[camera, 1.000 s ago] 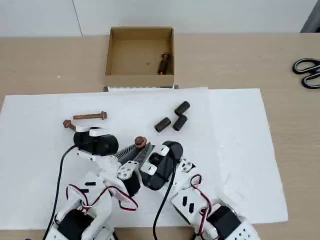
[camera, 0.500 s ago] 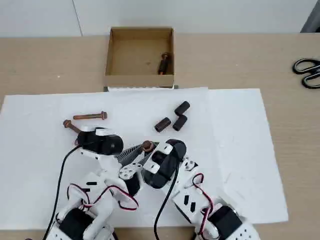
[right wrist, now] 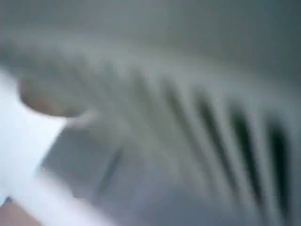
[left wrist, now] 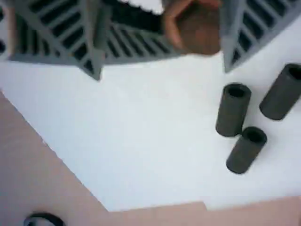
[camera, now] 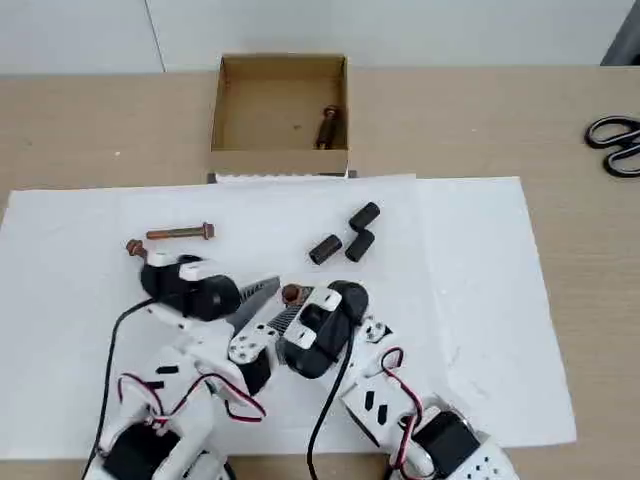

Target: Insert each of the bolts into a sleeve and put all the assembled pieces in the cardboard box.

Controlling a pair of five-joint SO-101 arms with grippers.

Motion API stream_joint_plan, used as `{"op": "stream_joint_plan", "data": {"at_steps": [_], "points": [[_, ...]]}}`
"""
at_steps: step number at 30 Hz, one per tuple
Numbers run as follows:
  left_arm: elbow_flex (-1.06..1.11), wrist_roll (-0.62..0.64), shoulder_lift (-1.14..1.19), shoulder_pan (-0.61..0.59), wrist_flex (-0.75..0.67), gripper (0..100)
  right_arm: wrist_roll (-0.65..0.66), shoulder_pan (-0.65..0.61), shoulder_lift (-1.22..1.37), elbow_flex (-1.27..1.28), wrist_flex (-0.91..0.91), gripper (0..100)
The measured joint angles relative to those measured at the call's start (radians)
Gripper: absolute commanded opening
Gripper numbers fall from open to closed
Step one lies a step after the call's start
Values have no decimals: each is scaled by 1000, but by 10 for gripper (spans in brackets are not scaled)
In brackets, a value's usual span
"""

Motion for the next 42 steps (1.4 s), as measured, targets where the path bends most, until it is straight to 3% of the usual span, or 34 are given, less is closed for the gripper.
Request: {"op": "stream_joint_plan", "data": {"at_steps": [6, 13, 17, 24, 34, 42], "points": [[-25, -94, 0, -97, 0, 1, 0, 2, 0, -2, 0, 2], [0, -229, 0, -130, 0, 6, -2, 8, 2, -2, 0, 2], [106, -331, 0, -238, 0, 6, -81, 98, 3, -2, 0, 2], [281, -443, 0, -434, 0, 6, -91, 253, 5, 29, -54, 2], [296, -405, 0, -537, 0, 6, -75, 279, 133, -60, -106, 2], [296, -394, 0, -543, 0, 6, -74, 319, 644, -459, -227, 2]]}}
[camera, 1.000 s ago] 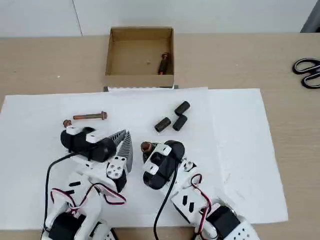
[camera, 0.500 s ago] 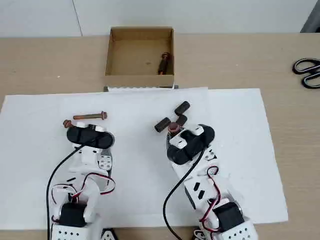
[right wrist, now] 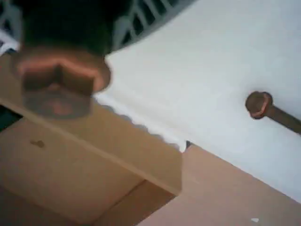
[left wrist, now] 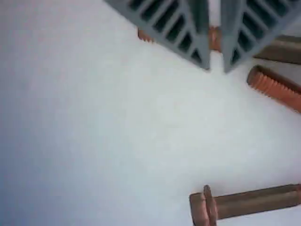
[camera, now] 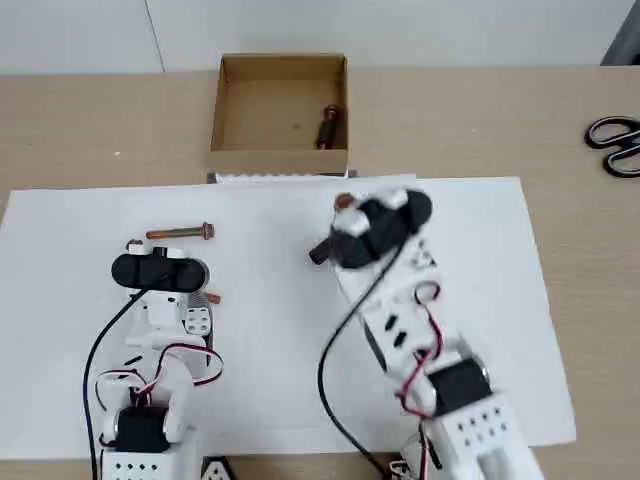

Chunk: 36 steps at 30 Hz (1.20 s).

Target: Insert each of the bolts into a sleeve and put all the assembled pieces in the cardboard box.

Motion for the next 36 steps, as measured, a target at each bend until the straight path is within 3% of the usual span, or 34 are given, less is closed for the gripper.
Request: {"op": "stream_joint_plan", "data": {"at_steps": [12, 20, 25, 32, 36], "points": [[0, 0, 0, 0, 0, 6, 0, 15, 878, -753, -6, 2], [0, 0, 0, 0, 0, 6, 0, 48, 1341, -1151, -130, 2], [0, 0, 0, 0, 0, 6, 8, 48, 1556, -1333, -189, 3], [0, 0, 0, 0, 0, 6, 143, 46, 1714, -1459, -276, 13], [0, -2, 0, 0, 0, 6, 181, 46, 1726, -1462, -276, 138]]}}
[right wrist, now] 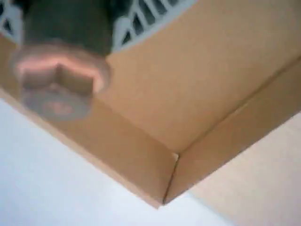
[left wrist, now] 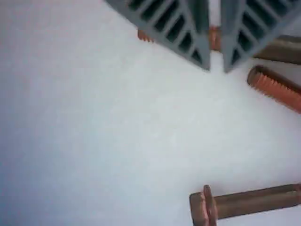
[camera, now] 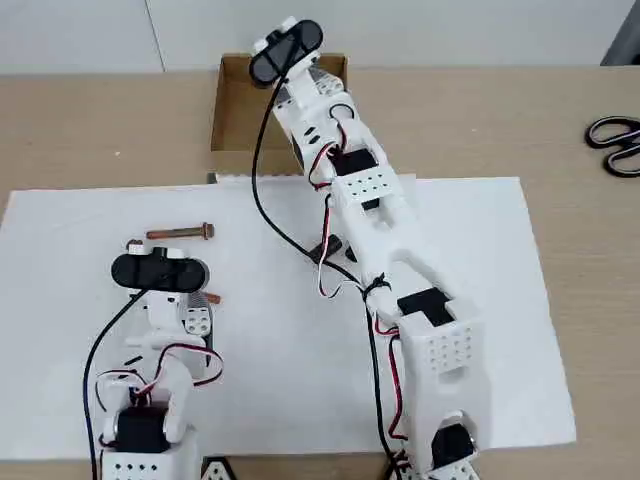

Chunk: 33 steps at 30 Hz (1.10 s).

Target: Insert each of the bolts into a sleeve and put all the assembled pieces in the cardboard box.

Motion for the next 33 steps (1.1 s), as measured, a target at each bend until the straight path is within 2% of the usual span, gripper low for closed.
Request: {"op": "stream_joint_plan", "data": {"at_steps": [3, 9, 13, 17, 22, 24, 30, 33], "points": [[0, 0, 0, 0, 0, 6, 17, 0, 3, -17, 31, 214], [0, 0, 0, 0, 0, 6, 18, 6, 2, -129, 152, 209], [0, 0, 0, 0, 0, 6, 18, 9, 2, -252, 295, 209], [0, 0, 0, 0, 0, 6, 18, 6, 2, -405, 531, 180], [0, 0, 0, 0, 0, 6, -26, 6, -6, -586, 855, 0], [0, 0, 0, 0, 0, 6, -41, 6, -17, -635, 956, 21], [0, 0, 0, 0, 0, 6, -71, 5, -91, -713, 1244, 4], [0, 0, 0, 0, 0, 6, -170, 5, -129, -729, 1390, 4]]}}
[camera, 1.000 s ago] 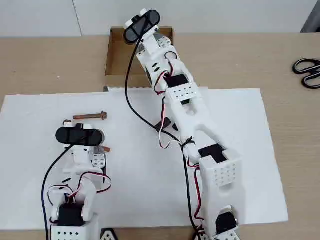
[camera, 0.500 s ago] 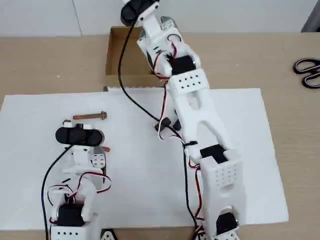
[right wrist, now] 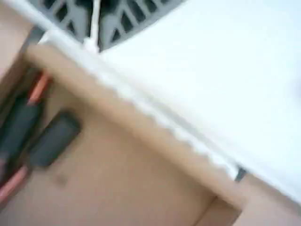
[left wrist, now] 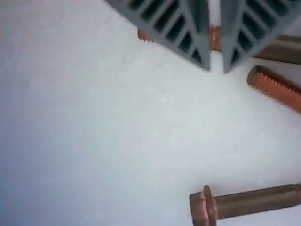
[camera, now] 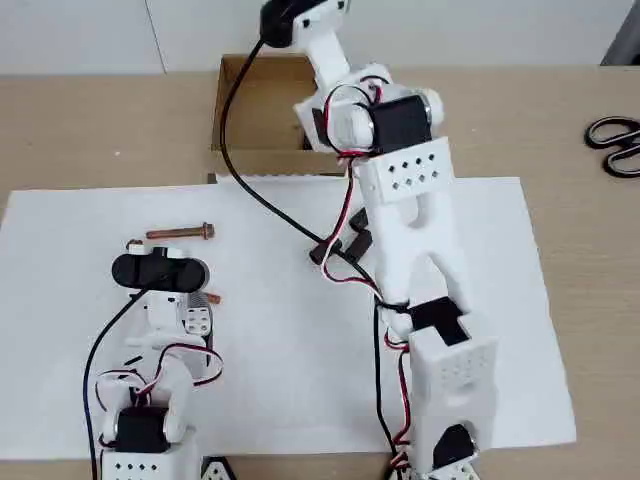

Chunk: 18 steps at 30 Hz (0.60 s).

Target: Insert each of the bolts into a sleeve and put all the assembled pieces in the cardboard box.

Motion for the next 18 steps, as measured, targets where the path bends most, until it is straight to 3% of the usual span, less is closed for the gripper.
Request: {"op": "stream_joint_plan", "data": {"at_steps": [4, 8, 18], "points": [[0, 0, 0, 0, 0, 6, -166, 6, -57, 0, 83, 4], [0, 0, 0, 0, 0, 6, -224, 18, -126, 51, 95, 4], [0, 0, 0, 0, 0, 6, -451, 14, -431, 560, 95, 4]]}}
